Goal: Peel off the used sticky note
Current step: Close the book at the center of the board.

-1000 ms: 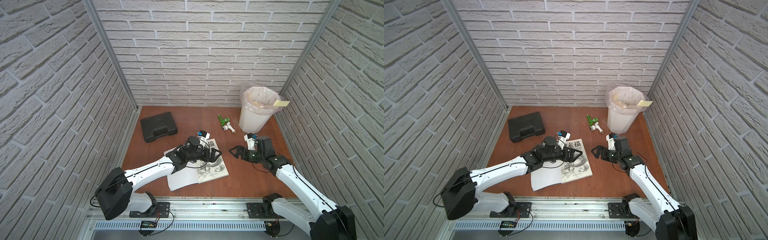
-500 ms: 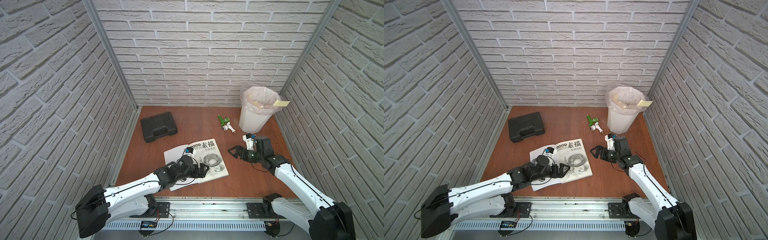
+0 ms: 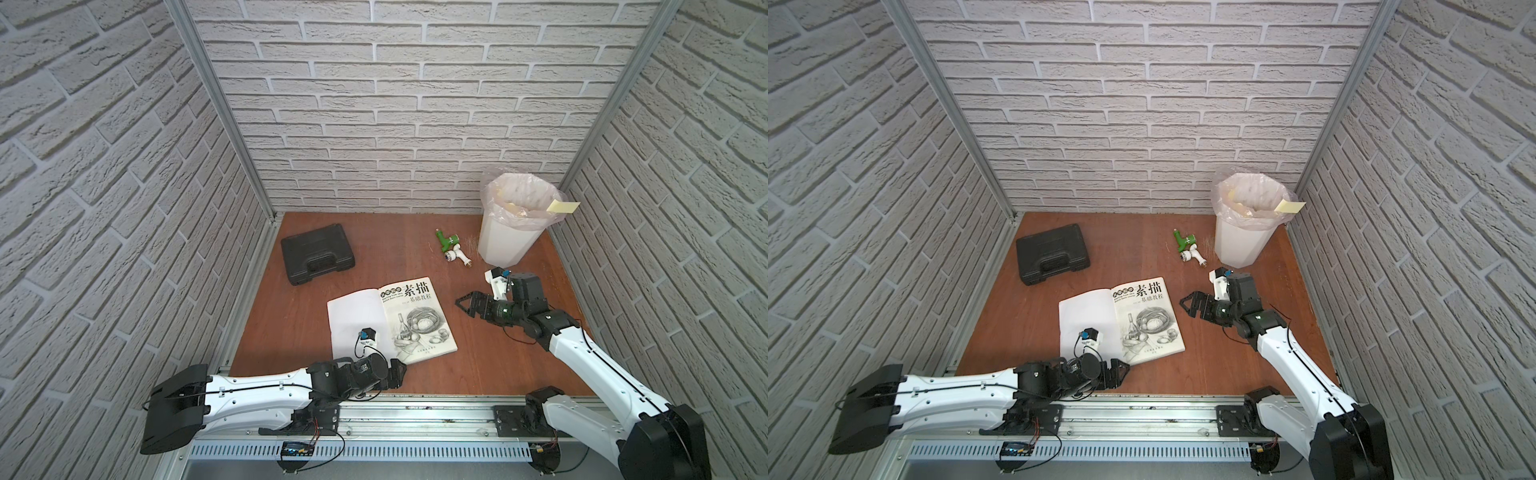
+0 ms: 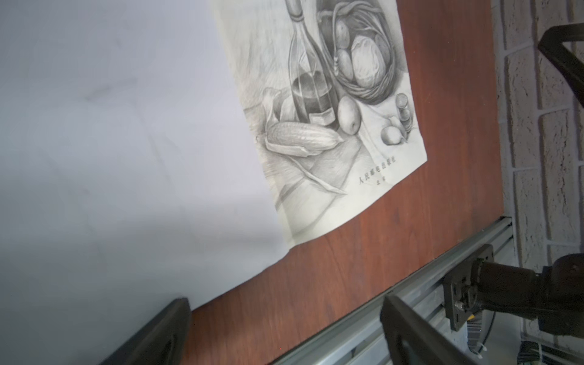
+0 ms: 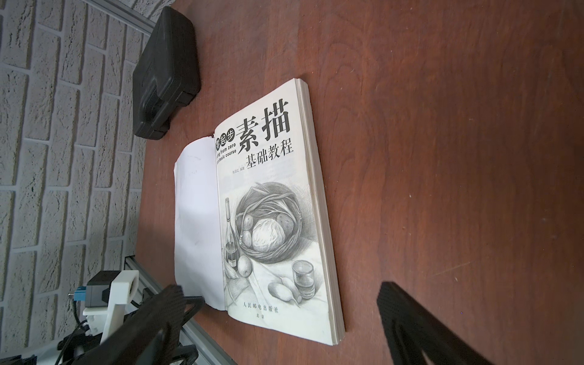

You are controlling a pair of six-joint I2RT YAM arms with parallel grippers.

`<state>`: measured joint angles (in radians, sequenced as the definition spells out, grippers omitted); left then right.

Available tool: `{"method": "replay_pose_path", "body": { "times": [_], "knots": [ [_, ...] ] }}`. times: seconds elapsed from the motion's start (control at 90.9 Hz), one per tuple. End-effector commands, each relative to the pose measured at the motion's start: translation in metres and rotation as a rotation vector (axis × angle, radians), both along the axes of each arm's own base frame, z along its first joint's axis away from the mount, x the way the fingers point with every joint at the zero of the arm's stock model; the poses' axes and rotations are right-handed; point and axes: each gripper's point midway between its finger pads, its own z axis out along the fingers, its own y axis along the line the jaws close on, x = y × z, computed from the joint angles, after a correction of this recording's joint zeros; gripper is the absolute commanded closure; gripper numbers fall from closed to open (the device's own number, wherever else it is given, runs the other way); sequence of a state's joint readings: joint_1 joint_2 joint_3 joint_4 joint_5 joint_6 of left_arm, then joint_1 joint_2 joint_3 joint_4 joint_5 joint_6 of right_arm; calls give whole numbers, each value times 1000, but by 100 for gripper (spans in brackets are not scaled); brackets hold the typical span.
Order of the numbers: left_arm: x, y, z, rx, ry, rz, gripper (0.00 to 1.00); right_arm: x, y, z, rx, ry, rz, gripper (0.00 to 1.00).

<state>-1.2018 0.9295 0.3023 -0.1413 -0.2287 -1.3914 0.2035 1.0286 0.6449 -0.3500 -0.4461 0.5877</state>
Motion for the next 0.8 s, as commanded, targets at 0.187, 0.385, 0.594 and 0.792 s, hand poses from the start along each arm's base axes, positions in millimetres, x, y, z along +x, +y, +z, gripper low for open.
{"method": "replay_pose_path", "body": {
  "times": [0.187,0.385,0.594,0.792],
  "knots": [
    [-19,21,-8,-6,55,38,2,1,-1,8,1,-19,5,0],
    [-29,31,-22,32,91,38,2,2,0,5,3,-11,3,0],
    [-9,50,-17,18,-13,155,2,3,0,3,3,-4,2,0],
    [10,66,-9,-60,-137,258,2,3,0,3,4,-6,0,0]
  ]
}}
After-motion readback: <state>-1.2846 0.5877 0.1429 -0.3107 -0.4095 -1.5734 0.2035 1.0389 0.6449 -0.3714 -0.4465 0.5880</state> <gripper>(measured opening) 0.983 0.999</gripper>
